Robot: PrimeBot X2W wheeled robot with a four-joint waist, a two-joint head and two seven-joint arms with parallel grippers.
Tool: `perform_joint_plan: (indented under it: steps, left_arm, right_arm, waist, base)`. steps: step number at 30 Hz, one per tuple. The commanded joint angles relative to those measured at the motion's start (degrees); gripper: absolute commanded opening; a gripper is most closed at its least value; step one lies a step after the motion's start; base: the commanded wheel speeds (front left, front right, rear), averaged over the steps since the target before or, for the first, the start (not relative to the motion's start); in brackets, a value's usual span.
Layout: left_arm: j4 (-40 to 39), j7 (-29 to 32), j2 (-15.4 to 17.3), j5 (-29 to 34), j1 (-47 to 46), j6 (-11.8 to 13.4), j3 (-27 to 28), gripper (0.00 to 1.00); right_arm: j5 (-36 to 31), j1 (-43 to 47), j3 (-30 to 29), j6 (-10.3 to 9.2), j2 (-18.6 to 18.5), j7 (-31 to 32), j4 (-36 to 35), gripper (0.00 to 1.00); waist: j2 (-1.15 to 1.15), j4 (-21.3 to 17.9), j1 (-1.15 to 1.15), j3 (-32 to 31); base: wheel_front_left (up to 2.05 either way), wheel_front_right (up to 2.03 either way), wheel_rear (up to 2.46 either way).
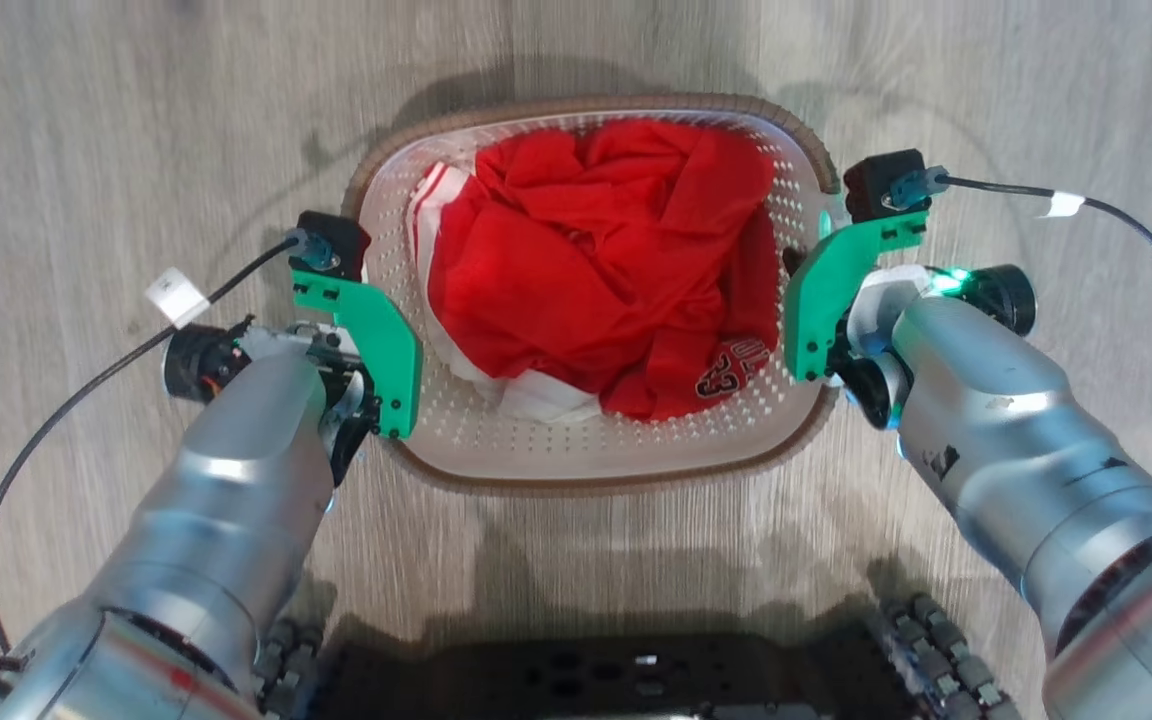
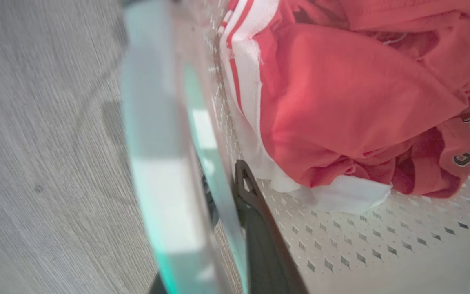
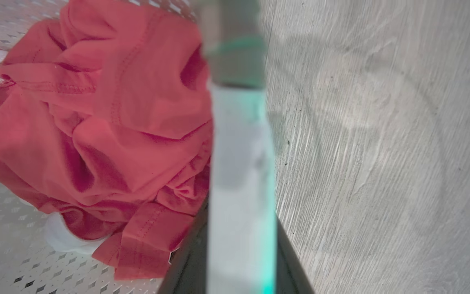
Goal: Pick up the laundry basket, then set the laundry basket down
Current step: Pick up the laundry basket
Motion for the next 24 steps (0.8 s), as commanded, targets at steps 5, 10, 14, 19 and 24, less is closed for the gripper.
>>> perform_joint_plan:
  steps: [5,10,14,19,24]
  left_arm:
    - [-0.1,1.3,1.4,-1.4,3.8,0.3,-0.7,0.00]
    - [0.0,3.0,1.4,-2.6,5.9,0.3,-0.9,0.00]
    - [0.1,5.2,1.4,-2.8,7.9,-0.1,-1.7,0.00]
    - [0.1,9.9,1.4,-3.5,11.1,-1.2,-3.4,0.00]
    - [-2.5,14.9,1.4,-5.1,14.0,-1.6,-6.2,0.00]
  right_arm:
    - [1.9,6.6,2.2,0.41,0.9,2.8,-0.9,0.00]
    - [4.0,9.0,2.4,0.41,0.9,4.6,-1.6,0.00]
    - [5.8,11.7,3.5,0.41,0.9,6.9,-2.4,0.00]
    - [8.2,14.9,5.0,0.41,0.9,10.7,-3.9,0.00]
    - [10.9,17.4,7.2,0.41,0.9,16.8,-4.9,0.00]
  waist:
    - [0.00,-0.3,0.00,-7.9]
    - [0.00,-0.7,0.00,-13.0]
    - [0.00,-1.2,0.00,-18.5]
    - [0.00,-1.7,0.00,-25.4]
    - [0.00,-1.6,0.00,-32.3]
  base:
    - [0.00,0.00,0.00]
    - [0.00,0.00,0.00]
    - [0.00,0.00,0.00]
    - [0.00,0.00,0.00]
    - [0.00,0.00,0.00]
